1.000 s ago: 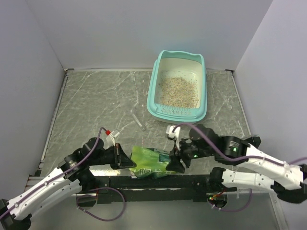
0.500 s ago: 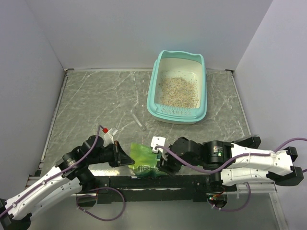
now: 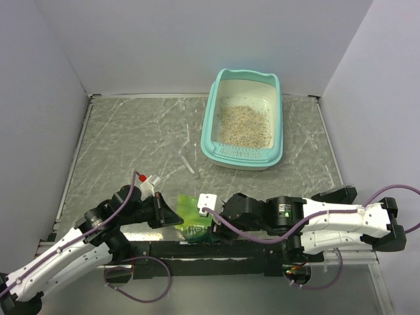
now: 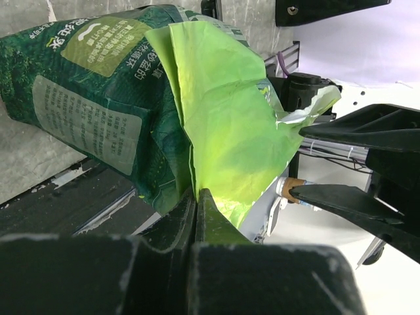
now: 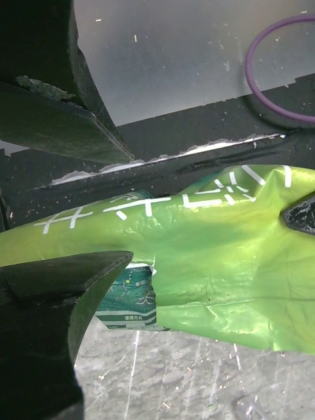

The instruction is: Fill the litter box with clean litter

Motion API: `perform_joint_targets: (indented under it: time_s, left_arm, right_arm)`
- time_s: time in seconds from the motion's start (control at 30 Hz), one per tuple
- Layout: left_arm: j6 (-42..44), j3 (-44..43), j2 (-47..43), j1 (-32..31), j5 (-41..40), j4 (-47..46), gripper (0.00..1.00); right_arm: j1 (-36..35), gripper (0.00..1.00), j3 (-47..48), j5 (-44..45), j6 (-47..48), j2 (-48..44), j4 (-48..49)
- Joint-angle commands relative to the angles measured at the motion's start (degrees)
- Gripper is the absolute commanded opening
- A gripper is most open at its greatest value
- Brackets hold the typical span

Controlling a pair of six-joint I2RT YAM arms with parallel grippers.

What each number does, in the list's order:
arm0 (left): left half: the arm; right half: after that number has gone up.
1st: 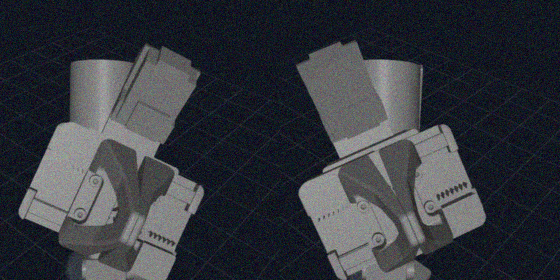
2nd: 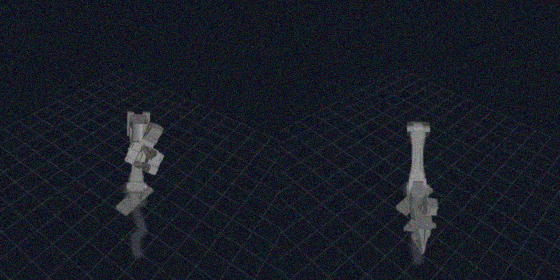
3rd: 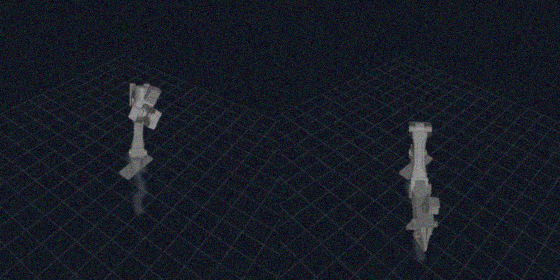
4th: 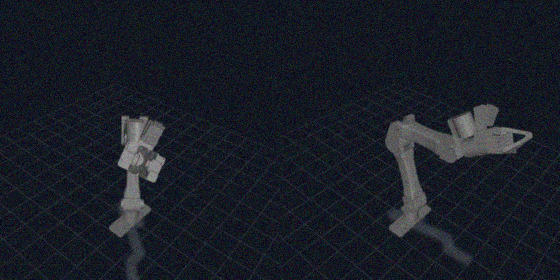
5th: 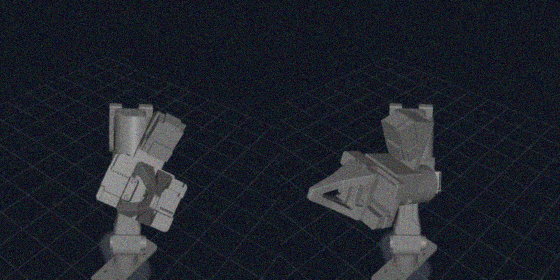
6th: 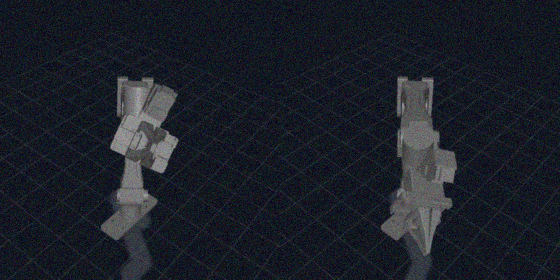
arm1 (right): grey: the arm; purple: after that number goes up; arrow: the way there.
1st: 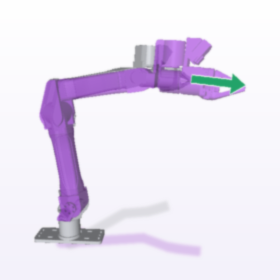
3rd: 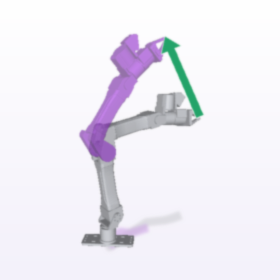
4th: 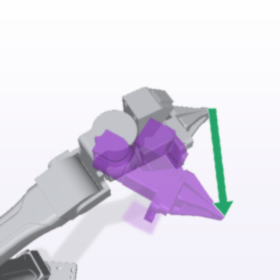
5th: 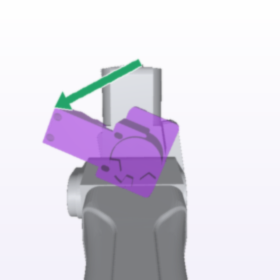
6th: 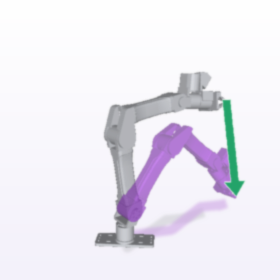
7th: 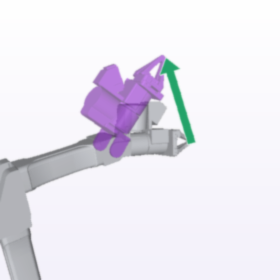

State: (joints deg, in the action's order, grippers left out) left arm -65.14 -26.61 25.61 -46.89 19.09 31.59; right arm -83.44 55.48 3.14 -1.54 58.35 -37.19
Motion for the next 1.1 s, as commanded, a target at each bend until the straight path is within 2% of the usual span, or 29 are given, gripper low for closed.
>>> perform_joint_targets:
  time_s: [0.0,0.33,0.4,0.43,0.53,0.57,0.6,0.67,0.73,0.77,0.93,1.07]
  left_arm:
    - [0.0,-1.1,0.5,0.3,-3.4,6.5,0.01]
    - [1.2,-2.4,1.7,0.3,-3.5,6.6,0.01]
    - [1.7,-2.7,2.0,0.3,-3.6,6.6,0.01]
    - [1.9,-3.0,2.3,0.4,-3.8,6.6,0.01]
    - [3.2,-4.6,3.0,0.7,-4.2,6.9,0.01]
    - [4.5,-5.5,3.3,0.8,-5.0,7.2,0.01]
    - [5.3,-7.7,3.4,0.8,-5.8,7.5,0.01]
    - [10.4,-11.1,3.9,0.9,-9.0,8.7,0.18]
    - [14.3,-16.6,3.8,0.9,-11.9,10.1,0.39]
    - [19.4,-18.1,3.5,0.9,-12.1,9.4,0.41]
    - [29.7,-23.0,3.6,0.9,-6.5,4.2,0.58]
    - [35.3,-21.2,6.6,0.9,5.8,-2.5,0.58]
  right_arm:
    - [-0.5,0.63,-1.5,-0.2,1.1,0.4,3.0]
    - [-0.5,0.62,-5.1,-2.1,3.6,2.2,3.4]
    - [-0.5,0.57,-6.9,-2.3,3.4,2.3,3.6]
    - [-0.5,0.53,-7.3,-2.4,3.0,2.5,3.4]
    - [-0.6,0.23,-7.6,-2.3,2.3,3.1,3.1]
    - [-0.4,0.02,-7.2,-1.6,2.0,3.2,3.0]
    - [-0.4,0.00,-6.6,-1.1,1.7,3.8,2.0]
    - [-0.3,0.00,-4.8,-1.4,1.7,4.4,0.8]
    - [-0.2,0.00,-4.2,-1.4,0.3,4.7,-0.2]
    - [-0.1,0.00,-3.7,-1.3,0.2,4.8,-0.7]
    - [3.0,0.00,-1.7,-5.3,-1.4,4.8,-4.6]
    - [7.5,0.00,-0.6,-11.3,-2.9,3.9,-6.2]
